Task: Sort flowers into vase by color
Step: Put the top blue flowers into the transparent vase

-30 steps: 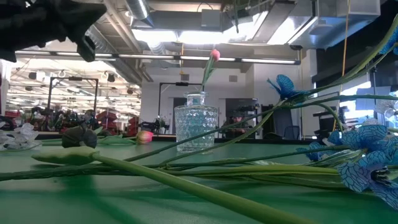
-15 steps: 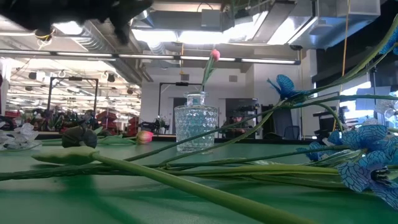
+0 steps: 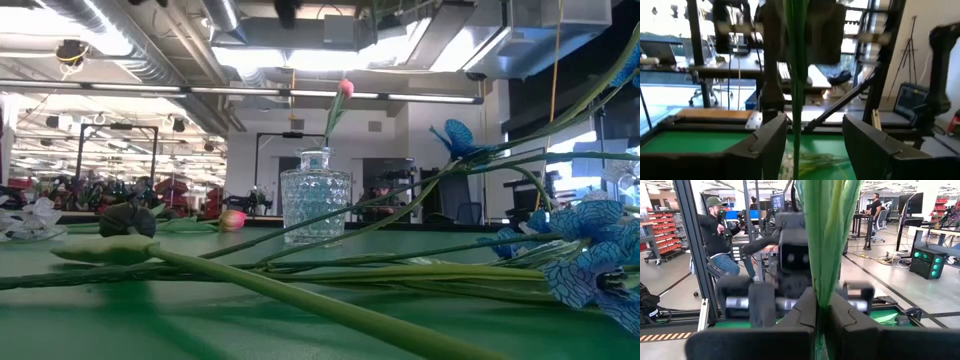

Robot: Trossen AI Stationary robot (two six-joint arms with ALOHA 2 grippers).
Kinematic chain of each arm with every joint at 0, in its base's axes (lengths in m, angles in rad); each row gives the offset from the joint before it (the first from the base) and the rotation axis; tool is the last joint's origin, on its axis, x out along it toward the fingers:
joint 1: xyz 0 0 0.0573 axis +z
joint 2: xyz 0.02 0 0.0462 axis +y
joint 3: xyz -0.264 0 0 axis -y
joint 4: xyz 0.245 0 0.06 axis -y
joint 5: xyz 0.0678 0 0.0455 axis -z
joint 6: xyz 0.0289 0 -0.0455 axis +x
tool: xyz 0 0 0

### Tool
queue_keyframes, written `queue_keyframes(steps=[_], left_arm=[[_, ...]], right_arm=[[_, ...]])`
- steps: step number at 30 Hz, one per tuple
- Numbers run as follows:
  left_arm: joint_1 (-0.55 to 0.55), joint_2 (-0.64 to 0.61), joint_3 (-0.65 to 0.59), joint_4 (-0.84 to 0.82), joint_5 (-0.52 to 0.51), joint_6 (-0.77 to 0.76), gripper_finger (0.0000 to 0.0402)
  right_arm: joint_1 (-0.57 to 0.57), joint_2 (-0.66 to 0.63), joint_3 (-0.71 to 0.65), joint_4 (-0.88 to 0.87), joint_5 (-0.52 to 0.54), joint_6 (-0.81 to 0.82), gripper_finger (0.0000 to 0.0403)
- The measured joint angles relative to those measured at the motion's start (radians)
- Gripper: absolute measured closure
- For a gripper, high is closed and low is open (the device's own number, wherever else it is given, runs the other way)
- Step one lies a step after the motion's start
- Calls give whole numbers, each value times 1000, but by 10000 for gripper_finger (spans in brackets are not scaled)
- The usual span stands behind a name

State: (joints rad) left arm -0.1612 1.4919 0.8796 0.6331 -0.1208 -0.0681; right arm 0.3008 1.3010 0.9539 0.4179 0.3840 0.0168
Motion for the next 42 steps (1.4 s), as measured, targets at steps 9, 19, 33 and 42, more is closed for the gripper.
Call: queue_keyframes(steps=[9, 19, 33, 42], left_arm=[[15, 99, 40, 3, -17, -7, 212], [10, 99, 41, -5, -111, -8, 337], [-44, 46, 42, -125, -321, -24, 398], [-68, -56, 42, -244, -386, -4, 399]], right_arm=[[0, 0, 0, -6, 0, 0, 390], [0, 0, 0, -25, 5, 0, 388], [0, -69, 0, -122, 0, 2, 339], [1, -155, 3, -299, -97, 108, 205]])
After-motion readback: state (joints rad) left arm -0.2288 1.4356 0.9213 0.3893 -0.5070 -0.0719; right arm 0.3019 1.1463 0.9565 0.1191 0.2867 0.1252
